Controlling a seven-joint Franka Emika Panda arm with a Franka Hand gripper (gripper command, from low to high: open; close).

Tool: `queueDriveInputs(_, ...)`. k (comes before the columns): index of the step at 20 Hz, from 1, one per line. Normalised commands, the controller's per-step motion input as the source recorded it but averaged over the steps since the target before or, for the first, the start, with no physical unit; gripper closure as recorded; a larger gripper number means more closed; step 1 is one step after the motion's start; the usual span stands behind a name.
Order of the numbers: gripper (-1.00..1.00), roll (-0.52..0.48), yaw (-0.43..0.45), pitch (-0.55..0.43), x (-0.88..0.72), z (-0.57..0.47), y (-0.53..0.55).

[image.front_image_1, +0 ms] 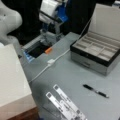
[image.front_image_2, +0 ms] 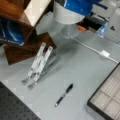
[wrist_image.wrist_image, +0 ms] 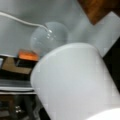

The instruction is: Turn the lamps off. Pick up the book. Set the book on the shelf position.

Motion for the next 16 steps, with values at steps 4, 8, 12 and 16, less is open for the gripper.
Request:
queueDriveInputs(4, -1.0, 0.543, -0.356, -0.067, 0.26, -0.05, 0.23)
queueDriveInputs(8, -1.0, 0.399, -0.238, -0.122, 0.17, -0.08, 0.15)
queueDriveInputs(12, -1.0, 0.289, -0.195, -0.13, 0.09, -0.11, 0.08)
queueDriveInputs(16, -1.0, 0.164, -0.153, -0.157, 0.04, -0.2, 0.02)
